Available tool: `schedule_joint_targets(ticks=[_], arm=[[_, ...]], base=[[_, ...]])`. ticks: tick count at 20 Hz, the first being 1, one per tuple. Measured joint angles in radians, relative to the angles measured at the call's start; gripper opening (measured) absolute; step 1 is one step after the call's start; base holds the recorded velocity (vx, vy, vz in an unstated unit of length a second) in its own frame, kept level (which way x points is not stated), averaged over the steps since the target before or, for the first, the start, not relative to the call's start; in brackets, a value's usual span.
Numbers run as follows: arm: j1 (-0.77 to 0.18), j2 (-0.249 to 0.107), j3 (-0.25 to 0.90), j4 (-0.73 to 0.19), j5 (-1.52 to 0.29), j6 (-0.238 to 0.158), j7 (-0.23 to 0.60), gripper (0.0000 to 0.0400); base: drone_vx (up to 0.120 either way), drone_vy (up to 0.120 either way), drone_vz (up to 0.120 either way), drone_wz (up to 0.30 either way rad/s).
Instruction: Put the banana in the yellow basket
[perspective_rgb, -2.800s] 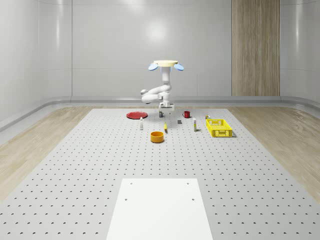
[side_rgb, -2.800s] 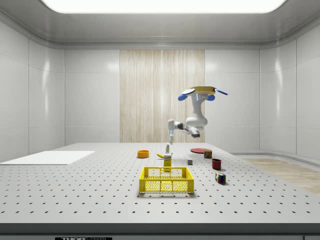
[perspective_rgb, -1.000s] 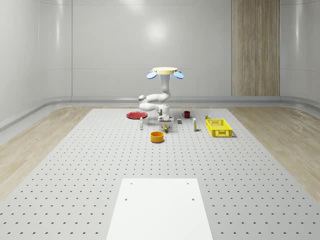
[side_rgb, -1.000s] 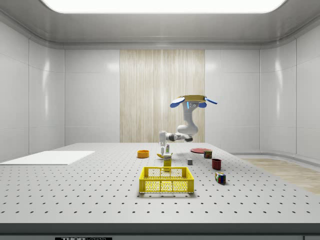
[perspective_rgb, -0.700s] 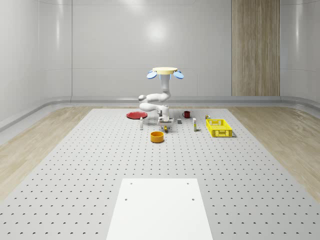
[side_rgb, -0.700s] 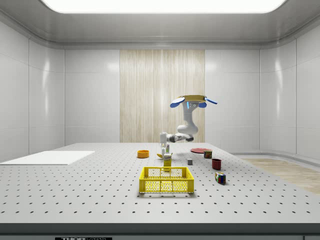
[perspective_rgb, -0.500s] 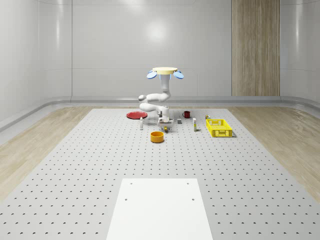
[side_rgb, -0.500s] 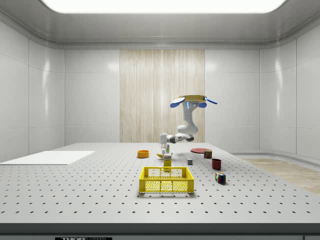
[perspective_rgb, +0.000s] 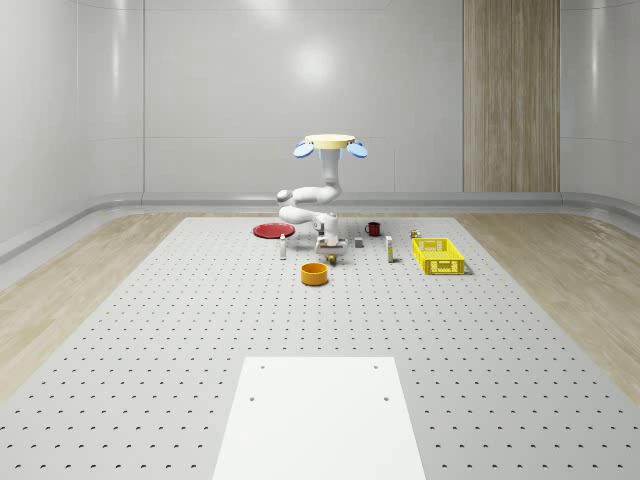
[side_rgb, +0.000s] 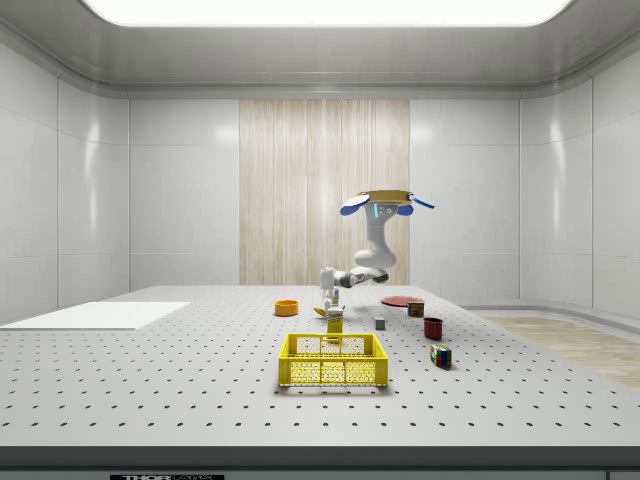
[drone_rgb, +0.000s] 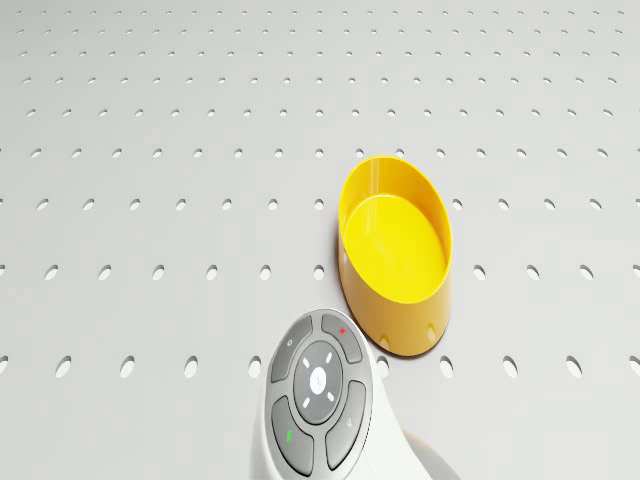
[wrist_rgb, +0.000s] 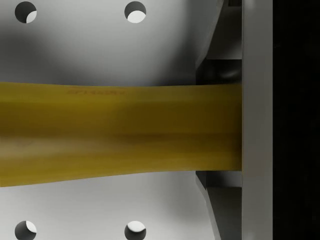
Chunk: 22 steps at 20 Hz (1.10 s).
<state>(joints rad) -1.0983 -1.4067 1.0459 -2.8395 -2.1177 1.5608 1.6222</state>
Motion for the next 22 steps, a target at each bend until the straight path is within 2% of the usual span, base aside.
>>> schedule_joint_targets(ticks=[5, 11, 14, 18, 22], arm=[[0.004, 0.003, 0.007, -0.005, 0.003, -0.009, -0.015, 0.019], [0.016, 0.013, 0.073, -0.033, 0.064, -0.049, -0.021, 0.019], [0.02, 0.018, 0.109, -0.046, 0.097, -0.067, -0.014, 0.0189], [0.021, 0.02, 0.137, -0.054, 0.125, -0.08, -0.007, 0.0189], [0.02, 0.02, 0.151, -0.057, 0.138, -0.084, -0.004, 0.0189]], base=[[0.0, 0.0, 0.0, 0.0], [0.0, 0.0, 0.0, 0.0], [-0.013, 0.027, 0.12, 0.0], [-0.11, 0.12, 0.12, 0.0], [0.0, 0.12, 0.12, 0.0]])
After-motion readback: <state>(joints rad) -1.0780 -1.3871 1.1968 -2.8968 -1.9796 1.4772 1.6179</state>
